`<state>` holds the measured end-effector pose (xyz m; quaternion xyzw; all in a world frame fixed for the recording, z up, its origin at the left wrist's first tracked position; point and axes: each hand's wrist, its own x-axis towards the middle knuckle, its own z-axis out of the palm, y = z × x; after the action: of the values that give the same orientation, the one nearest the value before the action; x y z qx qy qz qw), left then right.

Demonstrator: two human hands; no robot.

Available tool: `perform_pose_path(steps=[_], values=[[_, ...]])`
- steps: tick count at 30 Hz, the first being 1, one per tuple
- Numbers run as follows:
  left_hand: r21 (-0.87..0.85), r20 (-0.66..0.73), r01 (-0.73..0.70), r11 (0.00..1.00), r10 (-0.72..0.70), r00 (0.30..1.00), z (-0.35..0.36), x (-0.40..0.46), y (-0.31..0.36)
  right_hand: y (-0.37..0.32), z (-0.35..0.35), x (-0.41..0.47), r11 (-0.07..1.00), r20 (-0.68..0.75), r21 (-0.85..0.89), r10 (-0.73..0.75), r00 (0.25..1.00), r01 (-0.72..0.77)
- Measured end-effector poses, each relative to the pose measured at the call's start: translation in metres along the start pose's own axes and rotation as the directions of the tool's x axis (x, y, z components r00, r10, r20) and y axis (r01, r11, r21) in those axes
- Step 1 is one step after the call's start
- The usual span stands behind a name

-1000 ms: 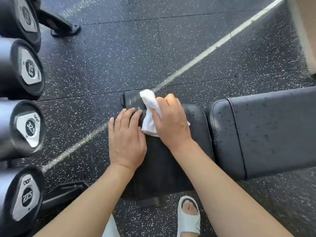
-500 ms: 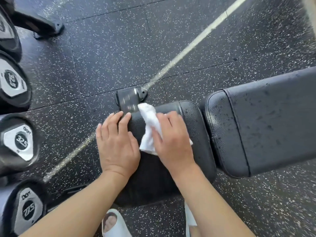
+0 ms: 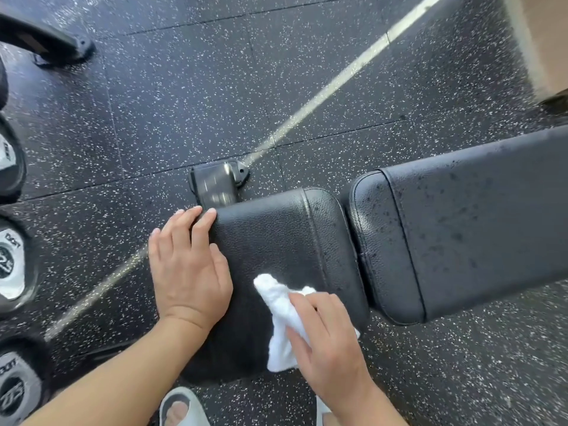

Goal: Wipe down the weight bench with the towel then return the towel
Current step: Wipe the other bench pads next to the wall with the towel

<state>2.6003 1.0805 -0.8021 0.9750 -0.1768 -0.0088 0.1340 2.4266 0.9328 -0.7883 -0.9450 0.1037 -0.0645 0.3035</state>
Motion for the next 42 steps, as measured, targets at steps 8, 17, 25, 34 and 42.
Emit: perform_pose_path(steps=[8, 17, 25, 34, 42], values=[[-0.006, 0.001, -0.007, 1.0, 0.007, 1.0, 0.001, -0.001, -0.002, 0.032, -0.009, 0.119, 0.998, -0.203, -0.008, 0.056, 0.977, -0.059], [-0.016, -0.006, -0.002, 1.0, 0.002, 1.0, 0.001, -0.002, 0.001, 0.045, -0.018, 0.112, 0.988, -0.209, 0.083, 0.149, 0.966, -0.134], [-0.031, -0.029, -0.002, 1.0, 0.001, 1.0, 0.001, -0.002, 0.001, 0.039, -0.023, -0.033, 0.987, -0.084, 0.093, 0.138, 0.987, -0.13], [-0.036, -0.014, -0.006, 0.999, 0.006, 1.0, 0.0, -0.002, -0.001, 0.041, 0.014, 0.169, 0.985, -0.165, -0.172, -0.048, 0.985, 0.02], [-0.094, 0.024, 0.015, 0.995, -0.012, 1.0, -0.007, -0.004, -0.003, 0.028, -0.002, 0.166, 0.967, 0.086, -0.193, -0.153, 0.984, 0.167]])
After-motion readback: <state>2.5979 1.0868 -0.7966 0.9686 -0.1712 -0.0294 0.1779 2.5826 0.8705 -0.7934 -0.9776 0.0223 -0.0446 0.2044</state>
